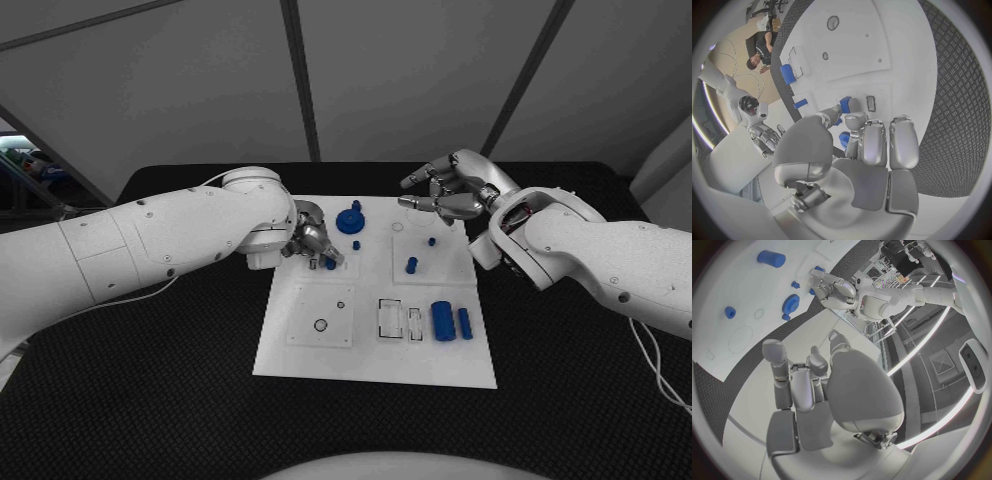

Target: Assemble the parts on the task board

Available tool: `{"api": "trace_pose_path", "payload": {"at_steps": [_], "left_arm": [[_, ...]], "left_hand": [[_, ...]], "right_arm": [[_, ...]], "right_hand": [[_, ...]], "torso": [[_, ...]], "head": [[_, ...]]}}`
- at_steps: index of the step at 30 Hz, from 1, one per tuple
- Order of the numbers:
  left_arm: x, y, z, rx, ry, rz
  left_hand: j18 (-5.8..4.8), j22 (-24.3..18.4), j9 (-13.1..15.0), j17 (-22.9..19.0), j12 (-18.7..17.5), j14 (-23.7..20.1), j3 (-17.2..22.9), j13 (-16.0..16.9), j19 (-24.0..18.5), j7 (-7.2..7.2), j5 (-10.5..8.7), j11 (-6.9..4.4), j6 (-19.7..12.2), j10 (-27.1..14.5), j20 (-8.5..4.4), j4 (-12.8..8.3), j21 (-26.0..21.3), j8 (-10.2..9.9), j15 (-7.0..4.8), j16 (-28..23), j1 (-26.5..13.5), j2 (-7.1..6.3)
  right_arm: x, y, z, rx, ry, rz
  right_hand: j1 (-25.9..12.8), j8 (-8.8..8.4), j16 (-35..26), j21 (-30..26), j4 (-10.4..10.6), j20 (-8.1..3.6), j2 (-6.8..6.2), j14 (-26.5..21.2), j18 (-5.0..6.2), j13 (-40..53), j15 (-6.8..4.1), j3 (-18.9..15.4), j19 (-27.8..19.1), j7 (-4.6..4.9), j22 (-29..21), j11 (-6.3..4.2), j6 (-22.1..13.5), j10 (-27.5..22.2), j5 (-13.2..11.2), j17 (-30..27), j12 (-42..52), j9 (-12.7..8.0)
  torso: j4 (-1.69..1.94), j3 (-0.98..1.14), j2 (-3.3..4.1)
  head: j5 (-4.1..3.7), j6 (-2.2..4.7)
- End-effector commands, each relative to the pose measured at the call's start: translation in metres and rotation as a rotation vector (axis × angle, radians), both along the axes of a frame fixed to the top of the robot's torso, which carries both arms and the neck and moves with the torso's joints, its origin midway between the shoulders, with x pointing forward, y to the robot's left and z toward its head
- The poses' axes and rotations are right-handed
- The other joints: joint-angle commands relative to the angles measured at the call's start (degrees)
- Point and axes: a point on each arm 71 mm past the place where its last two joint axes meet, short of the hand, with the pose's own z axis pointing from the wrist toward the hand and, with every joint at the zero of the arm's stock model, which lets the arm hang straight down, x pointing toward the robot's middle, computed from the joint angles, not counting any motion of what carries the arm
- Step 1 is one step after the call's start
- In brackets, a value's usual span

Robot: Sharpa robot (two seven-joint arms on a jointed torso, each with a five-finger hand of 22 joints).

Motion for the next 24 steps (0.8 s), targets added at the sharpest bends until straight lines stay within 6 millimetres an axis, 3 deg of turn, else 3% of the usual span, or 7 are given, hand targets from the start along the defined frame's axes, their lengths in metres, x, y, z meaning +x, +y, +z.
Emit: {"api": "trace_pose_path", "payload": {"at_steps": [1,7,16,24], "left_arm": [[-0.0008,0.0025,-0.0028,0.028,0.021,0.0],[-0.0007,0.0024,-0.0027,0.027,0.019,0.001],[-0.0005,0.0037,-0.0017,0.014,0.001,0.017],[-0.0012,0.0048,-0.0004,-0.001,-0.018,0.032]], "left_hand": [[-3.65,0.17,-0.07,0.1,-0.15,2.48,-0.72,-0.21,0.42,-0.09,-0.18,0.07,0.38,0.17,0.05,0.17,0.25,-0.14,-0.38,0.07,-0.71,0.19],[-3.69,0.34,-0.06,0.12,-0.18,2.48,-3.71,-0.57,0.51,-0.08,-0.21,0.06,0.67,0.27,0.01,1.4,0.28,-0.13,-0.39,0.06,-1.99,0.26],[-3.71,0.6,-0.09,0.15,0.01,2.49,-11.23,-0.93,0.64,-0.13,-0.17,0.03,0.89,0.33,-0.03,4.86,0.29,-0.25,-0.42,0.05,-4.67,0.33],[-3.69,0.62,-0.06,0.18,0.14,2.49,-17.68,-1.25,0.61,-0.16,-0.16,0.01,0.87,0.23,-0.08,7.04,0.15,-0.33,-0.46,0.03,-4.24,0.3]], "right_arm": [[-0.0005,0.0008,0.0016,0.002,-0.01,0.009],[-0.0004,0.0006,0.0016,0.002,-0.01,0.008],[-0.0001,0.0,0.0015,0.002,-0.011,0.006],[0.0007,-0.0011,0.0011,0.001,-0.011,0.003]], "right_hand": [[-0.29,0.22,-0.16,-0.26,0.26,0.07,0.11,2.05,1.19,-0.05,-0.42,-0.16,-0.46,-0.24,-0.09,0.08,0.15,-0.38,-0.24,-0.09,-0.22,-0.07],[-0.3,0.23,-0.18,-0.29,0.26,0.07,0.1,2.05,1.19,-0.09,-0.42,-0.18,-0.47,-0.24,-0.13,0.08,0.14,-0.41,-0.3,-0.11,-0.25,-0.08],[-0.35,0.24,-0.25,-0.34,0.29,0.07,0.1,2.03,1.2,-0.12,-0.42,-0.21,-0.49,-0.25,-0.19,0.08,0.13,-0.41,-0.36,-0.2,-0.26,-0.08],[-0.35,0.24,-0.25,-0.34,0.29,0.07,0.1,2.03,1.2,-0.12,-0.42,-0.21,-0.49,-0.25,-0.19,0.08,0.13,-0.41,-0.36,-0.2,-0.26,-0.08]], "torso": [[0.0,0.0,-0.01],[0.0,-0.02,0.0],[-0.02,-0.03,0.0],[0.0,-0.03,-0.02]], "head": [[0.07,-0.01],[0.06,-0.01],[0.06,0.09],[0.07,0.14]]}}
